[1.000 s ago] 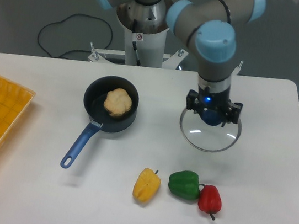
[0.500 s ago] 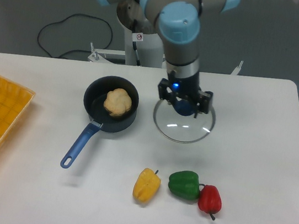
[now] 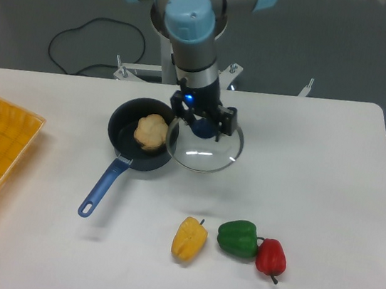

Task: Close the pot lid
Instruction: 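Carry the glass lid over the blue pan holding the bun, then lower the glass lid onto the pan rim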

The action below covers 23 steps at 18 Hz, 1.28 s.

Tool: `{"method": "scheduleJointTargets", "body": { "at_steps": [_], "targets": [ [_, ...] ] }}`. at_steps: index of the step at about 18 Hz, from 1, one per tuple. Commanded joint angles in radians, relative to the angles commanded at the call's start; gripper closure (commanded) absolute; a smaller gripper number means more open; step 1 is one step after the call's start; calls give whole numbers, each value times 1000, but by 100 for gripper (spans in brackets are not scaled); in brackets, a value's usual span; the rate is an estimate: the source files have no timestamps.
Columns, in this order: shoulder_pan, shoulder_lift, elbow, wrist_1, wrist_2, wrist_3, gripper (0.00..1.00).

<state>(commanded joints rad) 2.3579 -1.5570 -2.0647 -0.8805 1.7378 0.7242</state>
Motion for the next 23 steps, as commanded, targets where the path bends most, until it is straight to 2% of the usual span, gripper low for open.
{"method": "scheduleJointTargets", "body": {
  "at_steps": [10, 17, 23],
  "targets": [
    [-111, -15, -28, 0, 35, -106, 45],
    [-157, -12, -58, 2, 43, -146, 45],
    [-189, -15, -58, 3, 42, -178, 45]
  ]
}}
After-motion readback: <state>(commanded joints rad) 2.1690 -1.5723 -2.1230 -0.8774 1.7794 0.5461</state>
